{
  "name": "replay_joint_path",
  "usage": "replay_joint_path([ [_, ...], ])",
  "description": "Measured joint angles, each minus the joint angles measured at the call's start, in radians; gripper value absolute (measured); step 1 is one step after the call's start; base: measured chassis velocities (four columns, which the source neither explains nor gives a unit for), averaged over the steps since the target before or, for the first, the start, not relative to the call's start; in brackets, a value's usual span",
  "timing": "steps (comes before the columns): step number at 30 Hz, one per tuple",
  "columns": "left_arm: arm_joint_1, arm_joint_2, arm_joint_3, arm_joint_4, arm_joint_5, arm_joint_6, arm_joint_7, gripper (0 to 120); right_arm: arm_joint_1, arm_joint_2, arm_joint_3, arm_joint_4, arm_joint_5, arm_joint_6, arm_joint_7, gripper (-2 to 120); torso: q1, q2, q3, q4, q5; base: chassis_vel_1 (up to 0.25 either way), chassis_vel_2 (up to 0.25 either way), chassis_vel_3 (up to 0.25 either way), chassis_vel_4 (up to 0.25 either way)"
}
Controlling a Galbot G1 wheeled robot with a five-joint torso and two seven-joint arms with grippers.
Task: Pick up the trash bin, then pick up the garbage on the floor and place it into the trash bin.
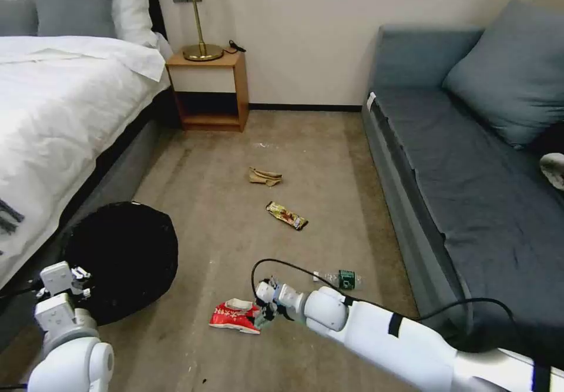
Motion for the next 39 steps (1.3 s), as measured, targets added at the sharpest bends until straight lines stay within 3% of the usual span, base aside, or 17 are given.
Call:
replay_joint_path([
  [5,0.002,-0.015,0.005,-0.018,0.009,-0.002,0.000,3,-0.006,0.029,0.010,-0.033,0.009,-0.033,0.006,100,0.000,0.000,0.000,0.0000,0.0002,0.000,0.000,0.000,0.000],
  [13,0.006,-0.035,0.003,-0.020,0.015,-0.010,0.000,3,-0.028,0.077,0.073,-0.128,-0.051,0.064,-0.060,99,0.000,0.000,0.000,0.0000,0.0001,0.000,0.000,0.000,0.000],
  [17,0.007,-0.042,0.003,-0.019,0.018,-0.012,-0.001,3,-0.036,0.103,0.095,-0.172,-0.065,0.082,-0.078,91,0.000,0.000,0.000,0.0000,0.0001,0.000,0.000,0.000,0.000],
  [19,0.007,-0.045,0.003,-0.019,0.020,-0.012,-0.001,3,-0.040,0.125,0.109,-0.202,-0.081,0.094,-0.104,78,0.000,0.000,0.000,0.0000,0.0001,0.000,0.000,0.000,0.000],
  [26,-0.001,-0.045,0.004,-0.011,0.023,-0.012,-0.002,3,-0.047,0.164,0.141,-0.260,-0.135,0.110,-0.135,55,0.000,0.000,0.000,0.0001,0.0000,0.000,0.000,0.000,0.000],
  [39,-0.016,-0.034,0.011,0.010,0.026,-0.009,-0.002,3,-0.051,0.145,0.164,-0.279,-0.174,0.135,-0.141,8,0.000,0.000,0.000,0.0000,0.0001,0.000,0.000,0.000,0.000],
])
